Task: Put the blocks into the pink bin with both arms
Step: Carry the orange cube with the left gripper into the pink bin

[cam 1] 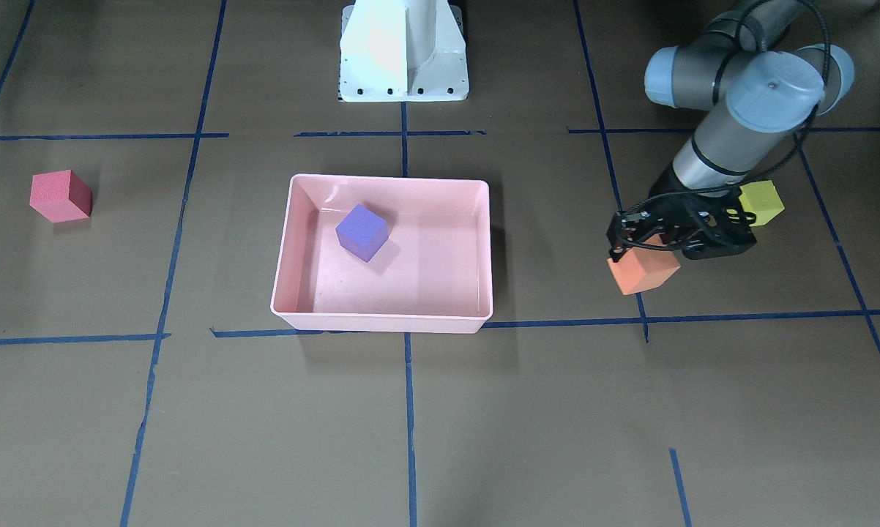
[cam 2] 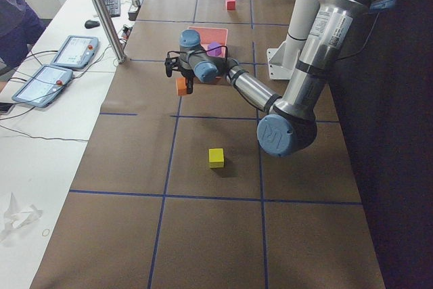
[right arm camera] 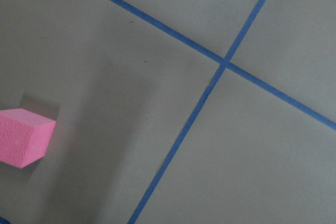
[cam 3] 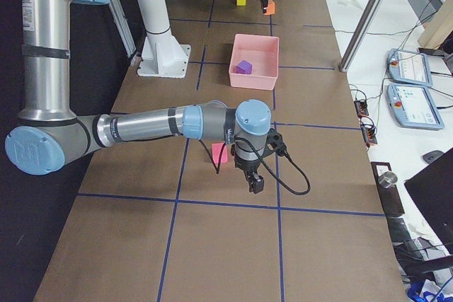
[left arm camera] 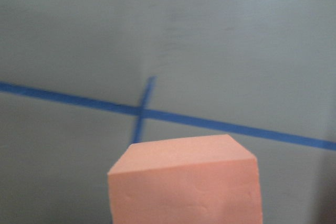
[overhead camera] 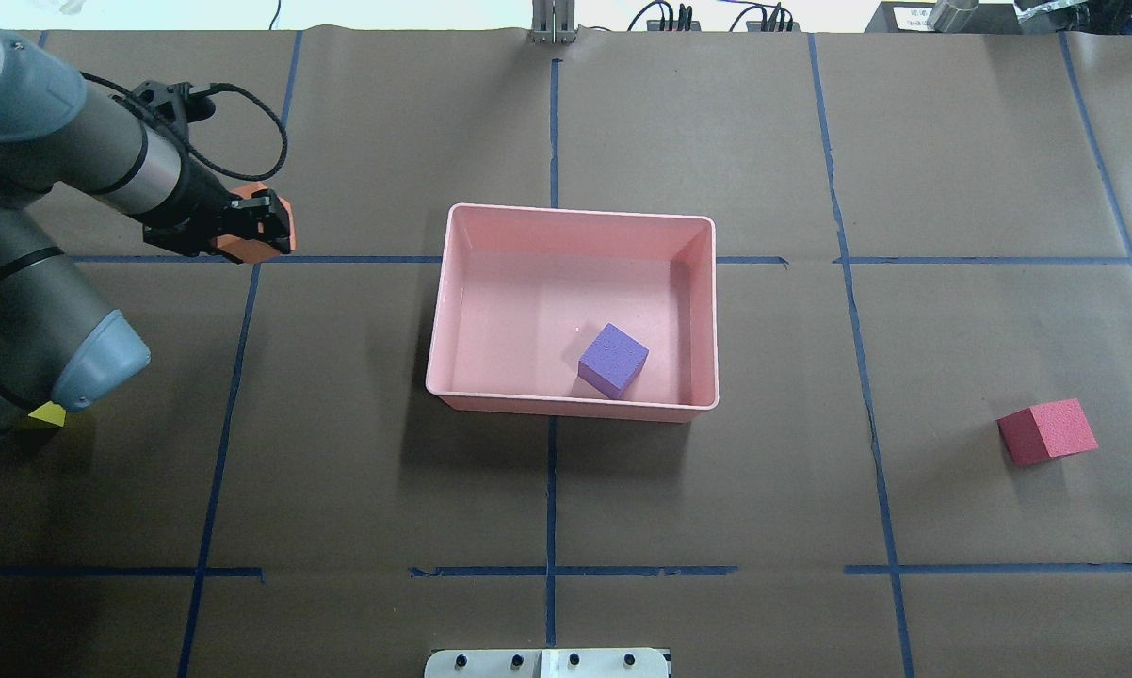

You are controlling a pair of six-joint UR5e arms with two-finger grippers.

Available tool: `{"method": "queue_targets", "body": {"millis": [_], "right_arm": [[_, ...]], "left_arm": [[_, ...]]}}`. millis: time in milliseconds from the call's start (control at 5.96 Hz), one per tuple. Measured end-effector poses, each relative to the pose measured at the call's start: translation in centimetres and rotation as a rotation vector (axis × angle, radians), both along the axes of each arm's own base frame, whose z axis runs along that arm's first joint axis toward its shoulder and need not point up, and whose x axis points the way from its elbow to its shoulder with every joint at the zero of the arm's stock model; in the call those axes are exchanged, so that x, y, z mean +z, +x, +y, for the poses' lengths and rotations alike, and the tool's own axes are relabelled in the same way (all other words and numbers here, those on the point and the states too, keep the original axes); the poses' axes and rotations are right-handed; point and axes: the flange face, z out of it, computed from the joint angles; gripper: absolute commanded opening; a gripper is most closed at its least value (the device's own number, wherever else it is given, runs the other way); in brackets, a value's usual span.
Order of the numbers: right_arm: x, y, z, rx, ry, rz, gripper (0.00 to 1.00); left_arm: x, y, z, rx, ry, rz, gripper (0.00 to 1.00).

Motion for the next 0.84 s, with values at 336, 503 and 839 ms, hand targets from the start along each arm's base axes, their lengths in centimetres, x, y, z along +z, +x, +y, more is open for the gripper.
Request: {"method": "queue_targets", "body": {"millis": [336,503,839], "right_arm": [[1.0,0.1,1.7,0.087,-0.102,-0.033,1.00],[0.6,0.1,1.9,0.114,-0.122,-0.042,1.00],[0.1,-0.1,1.9,0.130,-0.130,-0.064,1.00]], "left_arm": [[-11.5,6.7,0.9,0.030,0.007,0.000,0.34],[-15.4,10.6,2.5,0.031,0.010,-0.012,0.83],[-19.3,16.7,5.0,0.022,0.043,-0.043,1.00]]}}
